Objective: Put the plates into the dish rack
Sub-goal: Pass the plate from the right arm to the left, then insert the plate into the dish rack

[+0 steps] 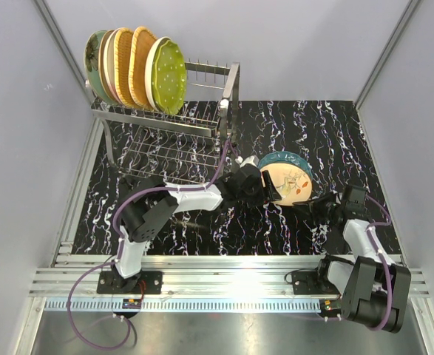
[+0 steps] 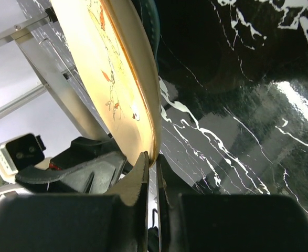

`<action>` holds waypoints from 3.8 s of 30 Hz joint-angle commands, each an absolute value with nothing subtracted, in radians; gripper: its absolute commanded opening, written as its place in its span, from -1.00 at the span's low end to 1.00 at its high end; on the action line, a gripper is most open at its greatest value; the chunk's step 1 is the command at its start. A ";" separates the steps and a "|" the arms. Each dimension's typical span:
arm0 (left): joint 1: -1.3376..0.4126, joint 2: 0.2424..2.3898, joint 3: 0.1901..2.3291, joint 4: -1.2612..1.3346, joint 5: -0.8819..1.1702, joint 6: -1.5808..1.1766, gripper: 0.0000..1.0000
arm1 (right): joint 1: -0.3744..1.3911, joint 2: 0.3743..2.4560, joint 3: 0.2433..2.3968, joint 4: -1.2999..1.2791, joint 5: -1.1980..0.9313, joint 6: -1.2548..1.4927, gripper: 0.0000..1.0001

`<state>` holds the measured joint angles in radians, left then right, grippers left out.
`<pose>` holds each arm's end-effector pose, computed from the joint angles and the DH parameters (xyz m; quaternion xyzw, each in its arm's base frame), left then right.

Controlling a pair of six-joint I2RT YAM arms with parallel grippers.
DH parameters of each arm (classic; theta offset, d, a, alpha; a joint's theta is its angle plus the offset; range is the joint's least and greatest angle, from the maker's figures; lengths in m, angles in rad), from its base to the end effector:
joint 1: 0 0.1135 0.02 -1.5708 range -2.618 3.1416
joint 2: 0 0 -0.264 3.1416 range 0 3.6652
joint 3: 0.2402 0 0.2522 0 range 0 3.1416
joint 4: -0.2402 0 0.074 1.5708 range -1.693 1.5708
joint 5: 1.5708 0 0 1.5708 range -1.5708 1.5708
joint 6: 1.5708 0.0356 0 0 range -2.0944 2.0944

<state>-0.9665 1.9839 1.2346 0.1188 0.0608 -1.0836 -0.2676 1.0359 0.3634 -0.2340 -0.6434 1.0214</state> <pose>0.2452 -0.3589 0.1678 -0.0384 0.8904 -0.4011 0.2119 0.1769 -0.0264 0.1543 0.4564 0.7789 0.3918 0.1776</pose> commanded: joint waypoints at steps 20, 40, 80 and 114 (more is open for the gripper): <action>-0.962 2.025 1.253 0.273 0.047 -1.172 -0.41 | -0.262 0.969 0.290 -0.233 -0.747 0.928 -0.74; -0.962 1.956 1.210 0.360 0.058 -1.206 -0.94 | -0.262 1.022 0.365 -0.267 -0.750 0.867 0.28; -1.058 1.741 1.111 0.247 0.005 -0.913 -1.00 | -0.262 0.913 0.537 -0.477 -0.654 0.830 0.46; -1.118 1.088 0.362 0.122 -0.235 -1.054 -1.00 | -0.038 1.061 0.453 -0.403 -0.462 0.696 0.04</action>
<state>-1.1175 1.0805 0.4004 -0.0166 -0.2100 -1.0340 -0.0498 1.0431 0.4538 -0.4393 -0.5072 0.7208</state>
